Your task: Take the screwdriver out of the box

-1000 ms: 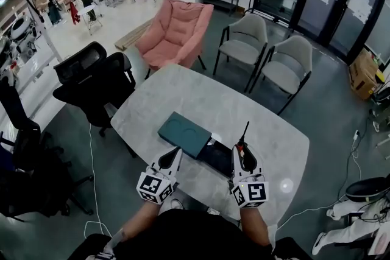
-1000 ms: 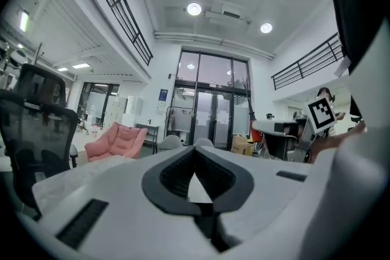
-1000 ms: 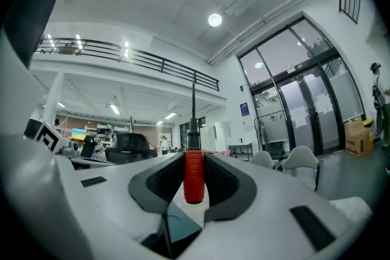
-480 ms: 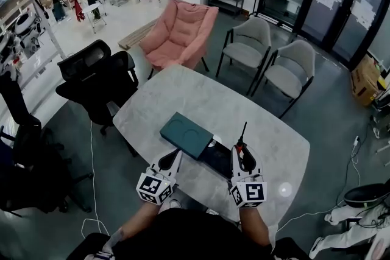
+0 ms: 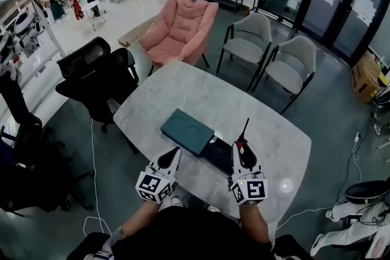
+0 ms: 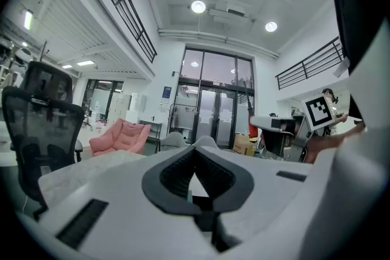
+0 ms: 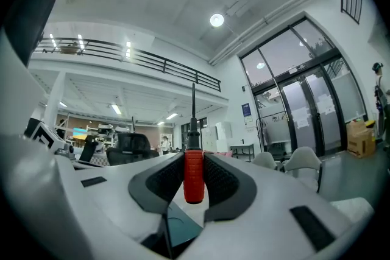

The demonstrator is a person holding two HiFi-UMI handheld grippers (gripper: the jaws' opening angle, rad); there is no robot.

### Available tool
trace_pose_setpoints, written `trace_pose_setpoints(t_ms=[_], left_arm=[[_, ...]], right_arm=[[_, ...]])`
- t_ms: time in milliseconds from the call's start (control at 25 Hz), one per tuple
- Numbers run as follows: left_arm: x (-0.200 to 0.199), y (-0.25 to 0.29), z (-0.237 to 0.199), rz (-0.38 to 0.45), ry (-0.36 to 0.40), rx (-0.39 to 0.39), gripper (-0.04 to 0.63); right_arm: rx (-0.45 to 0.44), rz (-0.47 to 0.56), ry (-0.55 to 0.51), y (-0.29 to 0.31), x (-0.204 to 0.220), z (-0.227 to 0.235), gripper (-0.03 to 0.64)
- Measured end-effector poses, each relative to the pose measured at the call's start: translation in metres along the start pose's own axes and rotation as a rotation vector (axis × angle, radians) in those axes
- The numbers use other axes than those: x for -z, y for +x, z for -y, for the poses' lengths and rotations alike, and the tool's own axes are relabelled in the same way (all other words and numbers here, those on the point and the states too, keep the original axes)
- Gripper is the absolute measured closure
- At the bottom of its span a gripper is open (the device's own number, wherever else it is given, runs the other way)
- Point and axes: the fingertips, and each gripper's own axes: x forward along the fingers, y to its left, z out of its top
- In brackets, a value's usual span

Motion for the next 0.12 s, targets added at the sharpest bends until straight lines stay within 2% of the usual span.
trace_pose_setpoints(t_ms=[120], left_arm=[[-0.0004, -0.0005, -0.0009, 0.003, -0.008, -0.001, 0.589]], right_arm=[[0.0, 0.003, 0.005, 0.0008, -0.0015, 0.0008, 0.506]])
